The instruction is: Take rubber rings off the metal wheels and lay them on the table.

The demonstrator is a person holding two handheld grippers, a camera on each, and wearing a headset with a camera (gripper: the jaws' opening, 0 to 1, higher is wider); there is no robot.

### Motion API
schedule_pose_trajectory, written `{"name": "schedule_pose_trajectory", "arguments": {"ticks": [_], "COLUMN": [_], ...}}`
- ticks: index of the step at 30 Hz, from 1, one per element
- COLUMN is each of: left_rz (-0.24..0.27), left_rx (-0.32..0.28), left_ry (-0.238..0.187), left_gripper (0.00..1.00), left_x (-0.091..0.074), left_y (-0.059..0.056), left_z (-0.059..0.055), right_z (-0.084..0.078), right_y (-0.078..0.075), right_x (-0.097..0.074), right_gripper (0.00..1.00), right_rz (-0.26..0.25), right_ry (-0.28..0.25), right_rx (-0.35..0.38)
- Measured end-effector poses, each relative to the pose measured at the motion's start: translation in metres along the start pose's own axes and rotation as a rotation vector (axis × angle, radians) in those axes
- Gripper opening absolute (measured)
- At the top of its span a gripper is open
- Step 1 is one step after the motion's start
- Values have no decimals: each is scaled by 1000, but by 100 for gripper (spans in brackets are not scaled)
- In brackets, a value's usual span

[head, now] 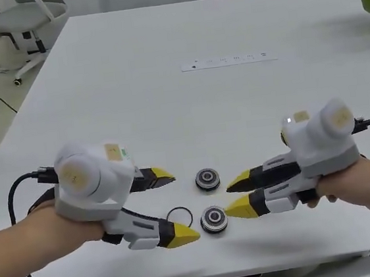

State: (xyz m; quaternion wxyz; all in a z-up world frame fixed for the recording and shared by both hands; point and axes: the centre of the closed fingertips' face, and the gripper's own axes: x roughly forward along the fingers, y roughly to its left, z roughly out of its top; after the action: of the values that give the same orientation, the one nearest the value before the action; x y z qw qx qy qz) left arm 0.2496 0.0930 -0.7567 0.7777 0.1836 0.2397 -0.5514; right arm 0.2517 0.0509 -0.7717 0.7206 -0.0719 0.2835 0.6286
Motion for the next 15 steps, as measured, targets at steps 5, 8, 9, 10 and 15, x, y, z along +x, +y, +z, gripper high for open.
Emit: {"name": "schedule_pose_trajectory", "arguments": {"ticks": [5,8,9,10,15], "left_rz": [-10,-17,-17,-18,-27], "left_rx": [-3,-10,-10,-12,-6], "left_ry": [7,12,12,14,24], "left_gripper": [62,60,60,60,58], "left_x": [5,7,8,8,12], "left_y": [0,-1,-1,0,-1], "left_z": [-1,-3,-3,-3,-4], "right_z": [-5,-11,-12,-13,-17], "right_y": [-1,-1,-1,-2,-3], "right_x": [3,5,5,5,7], "right_gripper": [29,29,28,28,28], "right_rz": [7,11,12,12,16], "right_ry": [11,24,27,30,49], "right_rx": [-7,-14,-15,-18,-34]}}
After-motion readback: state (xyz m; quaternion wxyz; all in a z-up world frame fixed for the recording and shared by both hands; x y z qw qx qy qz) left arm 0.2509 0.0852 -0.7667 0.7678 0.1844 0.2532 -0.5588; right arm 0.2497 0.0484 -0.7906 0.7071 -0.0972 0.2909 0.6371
